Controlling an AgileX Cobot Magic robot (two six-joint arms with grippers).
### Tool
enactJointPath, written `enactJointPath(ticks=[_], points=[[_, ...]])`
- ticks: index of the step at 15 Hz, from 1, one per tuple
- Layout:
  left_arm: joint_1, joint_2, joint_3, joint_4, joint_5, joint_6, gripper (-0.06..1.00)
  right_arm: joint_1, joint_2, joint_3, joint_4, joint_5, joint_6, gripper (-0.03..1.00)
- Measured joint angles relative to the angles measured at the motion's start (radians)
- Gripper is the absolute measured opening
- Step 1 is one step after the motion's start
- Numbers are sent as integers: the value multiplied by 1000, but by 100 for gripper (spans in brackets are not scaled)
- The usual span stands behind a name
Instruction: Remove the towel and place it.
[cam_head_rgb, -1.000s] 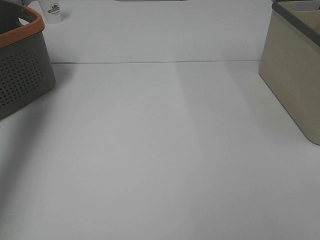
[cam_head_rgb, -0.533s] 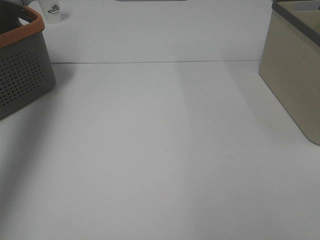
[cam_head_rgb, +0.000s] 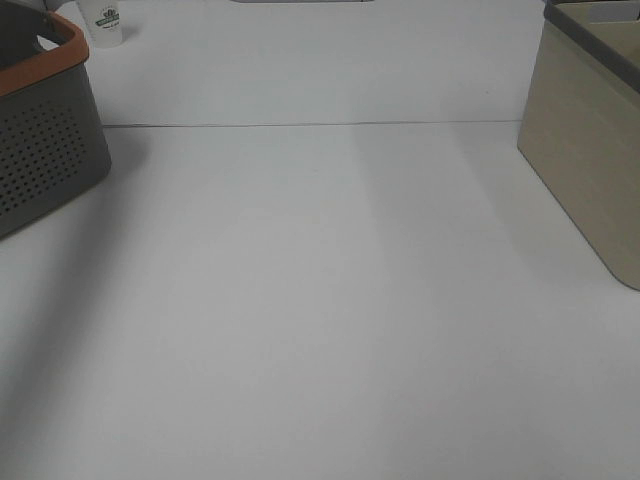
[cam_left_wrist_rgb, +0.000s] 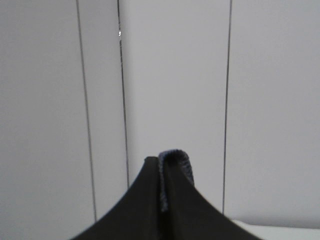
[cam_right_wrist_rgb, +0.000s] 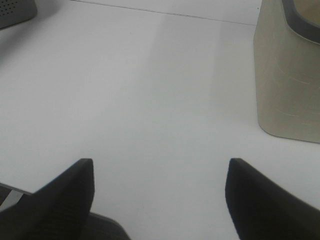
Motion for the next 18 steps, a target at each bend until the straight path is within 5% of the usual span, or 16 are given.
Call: enactJointPath(ticks=[9, 15, 18], points=[[-220, 36, -183, 3, -87, 3, 0, 0, 0, 0, 0, 0, 0, 72], [-381, 140, -185, 136, 146, 1, 0, 0, 0, 0, 0, 0, 0, 72], [-485, 192, -185, 266, 279, -98, 0, 0, 0, 0, 0, 0, -10, 72]])
